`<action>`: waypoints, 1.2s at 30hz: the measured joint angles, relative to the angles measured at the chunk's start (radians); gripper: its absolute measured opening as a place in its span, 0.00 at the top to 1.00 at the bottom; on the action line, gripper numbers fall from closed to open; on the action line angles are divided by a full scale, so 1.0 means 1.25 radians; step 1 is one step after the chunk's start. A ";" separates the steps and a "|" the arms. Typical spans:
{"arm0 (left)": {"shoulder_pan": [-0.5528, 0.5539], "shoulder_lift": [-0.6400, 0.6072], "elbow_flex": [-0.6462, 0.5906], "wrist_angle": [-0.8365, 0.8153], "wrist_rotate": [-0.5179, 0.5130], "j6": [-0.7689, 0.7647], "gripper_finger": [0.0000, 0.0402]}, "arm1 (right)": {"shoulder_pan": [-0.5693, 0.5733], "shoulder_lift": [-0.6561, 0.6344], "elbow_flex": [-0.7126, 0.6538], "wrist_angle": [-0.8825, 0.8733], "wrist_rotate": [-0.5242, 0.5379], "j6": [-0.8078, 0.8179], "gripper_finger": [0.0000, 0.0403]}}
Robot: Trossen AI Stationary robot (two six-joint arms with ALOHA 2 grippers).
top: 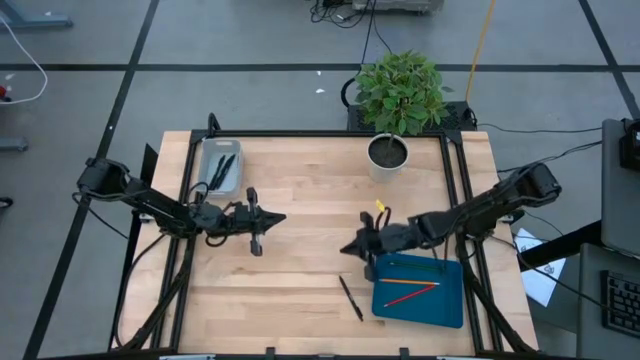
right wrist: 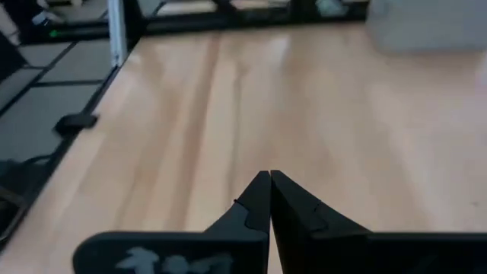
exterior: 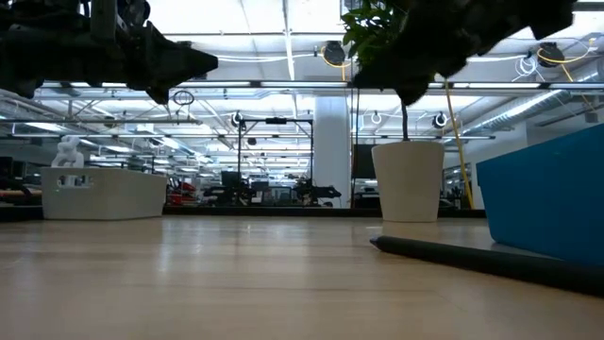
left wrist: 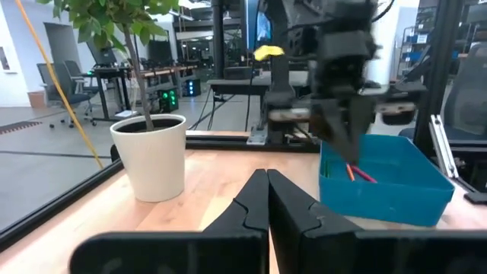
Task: Sort pens & pencils
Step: Put the black pen into the white bin
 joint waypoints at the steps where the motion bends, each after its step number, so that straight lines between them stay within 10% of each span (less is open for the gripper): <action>1: 0.001 0.000 0.000 -0.003 0.000 0.000 1.00 | 0.015 0.009 0.001 -0.005 0.001 0.021 1.00; 8: 0.002 0.000 0.000 -0.013 -0.032 -0.002 1.00 | 0.115 0.063 0.019 -0.103 0.099 0.224 1.00; 17: 0.005 0.000 0.000 -0.013 -0.041 -0.003 1.00 | 0.167 0.223 0.303 -0.504 0.206 0.298 1.00; 25: 0.005 0.000 0.000 -0.021 -0.041 -0.020 1.00 | 0.158 0.312 0.389 -0.582 -0.026 0.416 1.00; 36: 0.005 0.000 0.000 -0.022 -0.042 -0.017 1.00 | 0.162 0.312 0.390 -0.466 -0.130 0.465 0.88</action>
